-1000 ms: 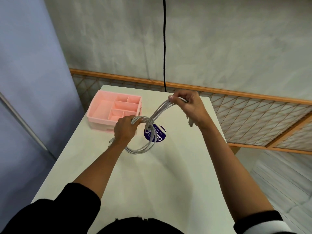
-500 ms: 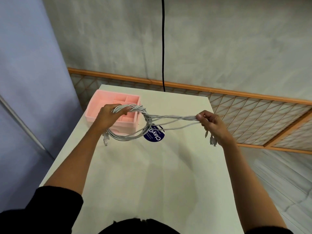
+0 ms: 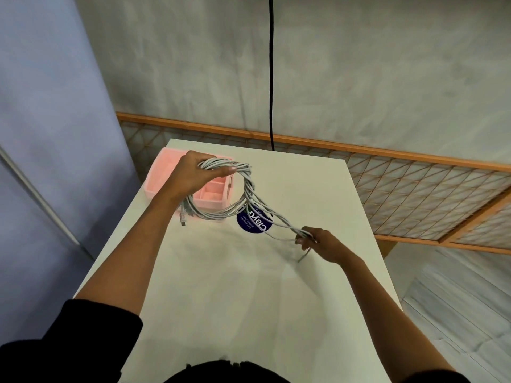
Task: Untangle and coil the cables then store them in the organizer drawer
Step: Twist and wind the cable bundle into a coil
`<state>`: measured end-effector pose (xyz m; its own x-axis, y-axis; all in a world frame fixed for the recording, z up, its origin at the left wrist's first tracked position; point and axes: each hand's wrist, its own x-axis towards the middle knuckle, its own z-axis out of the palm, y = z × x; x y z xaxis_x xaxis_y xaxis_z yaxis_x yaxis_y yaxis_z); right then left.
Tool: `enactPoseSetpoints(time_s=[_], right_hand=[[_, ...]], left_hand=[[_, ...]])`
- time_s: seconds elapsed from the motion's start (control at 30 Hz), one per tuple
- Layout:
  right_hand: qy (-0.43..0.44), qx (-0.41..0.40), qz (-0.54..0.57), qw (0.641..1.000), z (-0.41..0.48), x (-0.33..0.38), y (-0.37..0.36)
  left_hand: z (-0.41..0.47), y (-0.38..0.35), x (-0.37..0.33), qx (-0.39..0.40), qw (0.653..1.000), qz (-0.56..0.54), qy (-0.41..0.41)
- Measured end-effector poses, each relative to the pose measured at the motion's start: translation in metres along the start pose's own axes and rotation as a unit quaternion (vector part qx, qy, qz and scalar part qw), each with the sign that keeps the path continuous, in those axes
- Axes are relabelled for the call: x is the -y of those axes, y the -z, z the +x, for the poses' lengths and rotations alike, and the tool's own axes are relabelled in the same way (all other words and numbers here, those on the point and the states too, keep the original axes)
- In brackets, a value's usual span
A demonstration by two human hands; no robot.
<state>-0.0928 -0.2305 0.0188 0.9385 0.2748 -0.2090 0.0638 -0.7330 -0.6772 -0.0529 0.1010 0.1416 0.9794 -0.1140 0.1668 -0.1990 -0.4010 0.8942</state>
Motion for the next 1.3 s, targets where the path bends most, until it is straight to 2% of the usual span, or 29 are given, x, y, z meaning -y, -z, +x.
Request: enactPoseSetpoints(time_s=[0.13, 0.23, 0.27, 0.37, 0.5, 0.63, 0.7, 0.77, 0.8, 0.83, 0.9, 1.03, 1.1, 1.17, 1.23, 1.3], right_hand=[[-0.075, 0.104, -0.074, 0.989, 0.012, 0.01, -0.016], [-0.095, 0.141, -0.12, 0.978, 0.023, 0.018, -0.022], [-0.095, 0.151, -0.099, 0.979, 0.025, 0.022, -0.022], [-0.059, 0.155, 0.06, 0.984, 0.028, 0.049, -0.015], [0.0, 0.088, 0.243, 0.966, 0.039, 0.089, -0.007], [-0.041, 0.039, 0.265, 0.963, 0.055, 0.113, -0.008], [-0.085, -0.005, 0.225, 0.971, 0.059, 0.119, -0.011], [-0.087, -0.133, 0.115, 0.981, 0.058, 0.121, -0.014], [-0.058, -0.203, 0.029, 0.977, 0.054, 0.123, -0.016], [-0.024, -0.257, -0.066, 0.964, 0.05, 0.125, -0.017], [0.041, -0.316, -0.204, 0.926, 0.041, 0.13, -0.014], [0.158, -0.357, -0.282, 0.876, 0.039, 0.123, -0.007], [0.207, -0.351, -0.264, 0.874, 0.038, 0.119, 0.003], [0.245, -0.304, -0.169, 0.905, 0.037, 0.116, 0.015], [0.239, -0.234, -0.037, 0.942, 0.037, 0.116, 0.024], [0.208, -0.177, 0.037, 0.961, 0.033, 0.117, 0.025]], left_hand=[[0.007, -0.014, -0.016, 0.004, 0.999, 0.019, -0.03], [0.01, -0.023, -0.029, -0.005, 1.0, 0.018, -0.022], [0.01, -0.026, -0.034, -0.008, 1.0, 0.017, -0.021], [0.01, -0.034, -0.04, -0.019, 1.0, 0.014, -0.019], [0.006, -0.047, -0.042, -0.023, 1.0, 0.002, -0.015], [0.004, -0.054, -0.036, -0.047, 0.999, -0.008, -0.016], [0.005, -0.052, -0.029, -0.076, 0.997, -0.007, -0.014], [0.005, -0.046, -0.021, -0.113, 0.993, -0.007, -0.008], [0.006, -0.043, -0.017, -0.131, 0.991, -0.005, -0.003], [0.006, -0.039, -0.013, -0.146, 0.989, 0.001, 0.002], [0.006, -0.033, -0.007, -0.167, 0.986, 0.015, 0.016], [0.005, -0.023, 0.004, -0.172, 0.984, 0.039, 0.03], [0.005, -0.016, 0.01, -0.151, 0.987, 0.032, 0.037], [0.003, -0.011, 0.011, -0.121, 0.992, -0.003, 0.038], [0.001, -0.008, 0.01, -0.096, 0.994, -0.036, 0.046], [-0.004, -0.008, 0.01, -0.06, 0.993, -0.077, 0.071]])
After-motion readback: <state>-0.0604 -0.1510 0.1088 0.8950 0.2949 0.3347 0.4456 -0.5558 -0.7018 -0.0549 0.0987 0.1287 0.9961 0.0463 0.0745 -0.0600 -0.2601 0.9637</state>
